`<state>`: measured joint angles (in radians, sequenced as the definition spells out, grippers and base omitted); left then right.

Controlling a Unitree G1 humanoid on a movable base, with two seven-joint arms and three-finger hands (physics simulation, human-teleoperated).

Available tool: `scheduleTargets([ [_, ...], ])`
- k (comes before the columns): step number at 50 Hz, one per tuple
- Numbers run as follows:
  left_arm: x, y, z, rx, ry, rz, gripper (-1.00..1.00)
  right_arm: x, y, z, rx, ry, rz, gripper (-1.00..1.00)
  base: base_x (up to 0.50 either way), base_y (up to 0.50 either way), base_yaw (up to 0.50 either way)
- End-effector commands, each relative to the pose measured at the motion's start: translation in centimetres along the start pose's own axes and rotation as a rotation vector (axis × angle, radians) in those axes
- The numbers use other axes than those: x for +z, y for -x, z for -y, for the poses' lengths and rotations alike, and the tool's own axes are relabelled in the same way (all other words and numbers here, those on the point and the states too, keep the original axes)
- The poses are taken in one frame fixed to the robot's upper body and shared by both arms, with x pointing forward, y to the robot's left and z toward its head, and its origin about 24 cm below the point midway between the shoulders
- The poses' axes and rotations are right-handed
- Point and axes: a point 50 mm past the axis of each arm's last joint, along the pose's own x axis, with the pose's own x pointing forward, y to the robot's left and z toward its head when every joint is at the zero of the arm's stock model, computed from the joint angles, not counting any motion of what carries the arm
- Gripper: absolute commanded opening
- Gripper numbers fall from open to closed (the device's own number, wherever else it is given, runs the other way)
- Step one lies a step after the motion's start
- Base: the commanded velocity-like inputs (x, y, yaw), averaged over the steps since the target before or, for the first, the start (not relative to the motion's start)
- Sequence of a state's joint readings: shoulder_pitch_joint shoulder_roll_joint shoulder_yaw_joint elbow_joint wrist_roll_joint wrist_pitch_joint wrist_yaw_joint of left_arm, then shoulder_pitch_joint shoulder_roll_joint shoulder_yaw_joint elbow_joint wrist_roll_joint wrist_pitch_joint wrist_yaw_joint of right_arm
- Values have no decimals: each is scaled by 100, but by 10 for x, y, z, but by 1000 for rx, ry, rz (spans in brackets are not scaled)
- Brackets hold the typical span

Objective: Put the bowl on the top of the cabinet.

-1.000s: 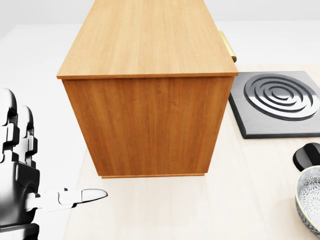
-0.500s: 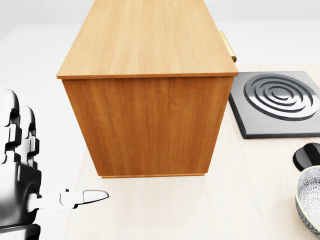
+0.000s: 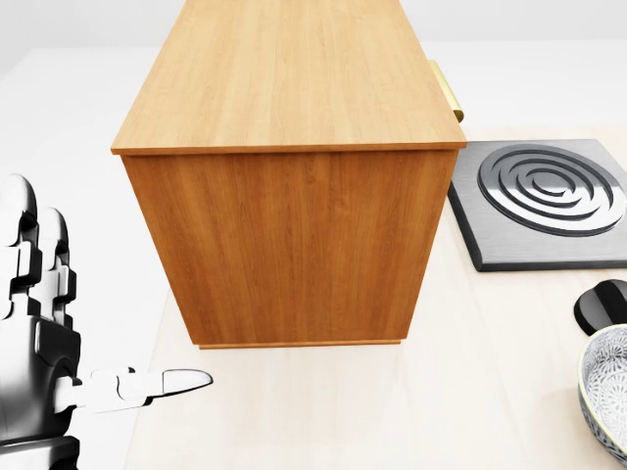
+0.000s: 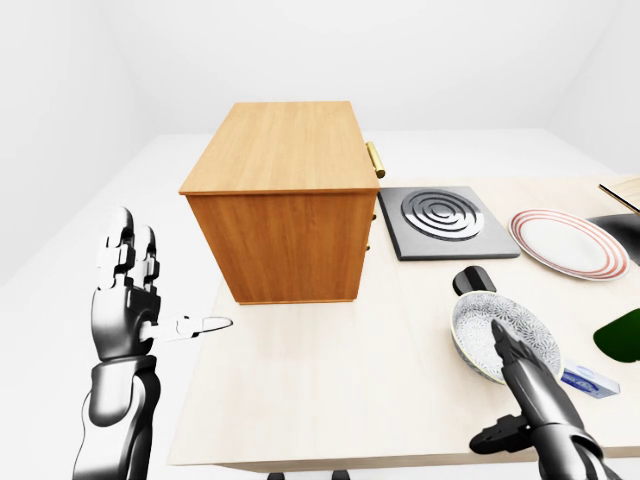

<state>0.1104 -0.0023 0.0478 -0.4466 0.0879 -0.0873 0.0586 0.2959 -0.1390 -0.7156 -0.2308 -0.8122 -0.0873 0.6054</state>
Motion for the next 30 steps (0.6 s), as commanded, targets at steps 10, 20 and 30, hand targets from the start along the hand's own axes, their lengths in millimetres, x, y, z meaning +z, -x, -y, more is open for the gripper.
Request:
scheduleTargets([
  [10, 0, 1, 1, -9, 5, -4, 100, -3, -19, -18, 29, 87, -29, 100, 0, 0, 0],
  [20, 0, 1, 1, -8, 4, -4, 100, -13, -25, -27, 59, 120, -64, -100, 0, 0, 0],
  [30, -1, 1, 1, -8, 6, -4, 100, -16, -23, -30, 79, 121, -76, -100, 0, 0, 0],
])
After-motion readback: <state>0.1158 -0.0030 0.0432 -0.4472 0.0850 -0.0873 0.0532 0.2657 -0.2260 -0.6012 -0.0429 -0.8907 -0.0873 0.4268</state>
